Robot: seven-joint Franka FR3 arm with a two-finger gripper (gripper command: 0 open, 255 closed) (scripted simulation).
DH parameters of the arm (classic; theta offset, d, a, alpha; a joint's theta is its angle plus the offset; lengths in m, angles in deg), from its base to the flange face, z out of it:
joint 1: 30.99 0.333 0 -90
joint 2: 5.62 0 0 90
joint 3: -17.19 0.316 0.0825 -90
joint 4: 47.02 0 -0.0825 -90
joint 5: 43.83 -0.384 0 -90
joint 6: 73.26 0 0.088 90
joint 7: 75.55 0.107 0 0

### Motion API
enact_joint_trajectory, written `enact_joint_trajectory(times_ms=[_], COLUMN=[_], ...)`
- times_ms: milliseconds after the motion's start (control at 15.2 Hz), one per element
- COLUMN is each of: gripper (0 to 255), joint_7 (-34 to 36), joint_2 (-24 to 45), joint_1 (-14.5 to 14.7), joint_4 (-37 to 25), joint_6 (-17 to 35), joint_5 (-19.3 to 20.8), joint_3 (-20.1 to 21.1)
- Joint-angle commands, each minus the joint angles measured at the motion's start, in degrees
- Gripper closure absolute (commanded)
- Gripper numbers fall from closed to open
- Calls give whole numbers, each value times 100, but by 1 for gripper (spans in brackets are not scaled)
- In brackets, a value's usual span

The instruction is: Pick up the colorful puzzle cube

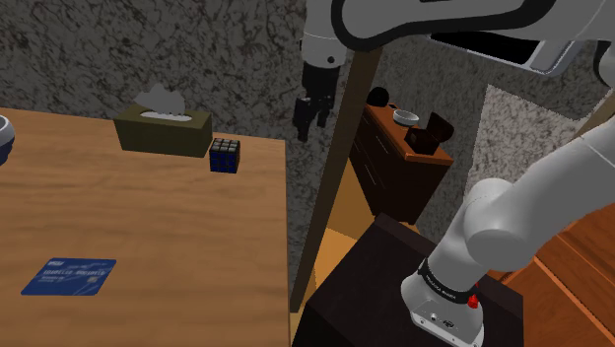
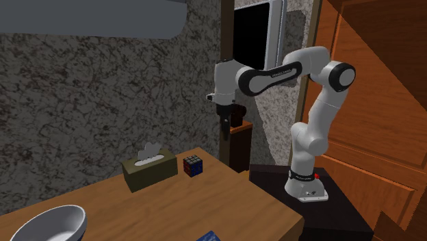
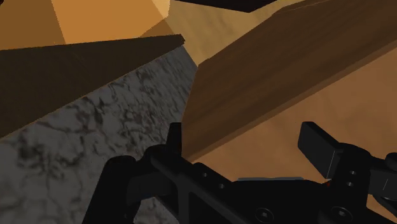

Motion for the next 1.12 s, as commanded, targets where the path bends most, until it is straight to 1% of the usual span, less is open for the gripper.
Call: enact_joint_trajectory(times_ms=[0, 396, 792, 1056], gripper=[0, 0, 0, 0], joint_7=[121, 442, 759, 764], joint_2=[387, 1490, 2630, 2653], joint_1=[63, 248, 489, 491], joint_4=[-320, -1330, -2552, -2272], joint_6=[87, 240, 210, 512], joint_5=[-45, -51, 90, 98], joint_3=[124, 435, 685, 679])
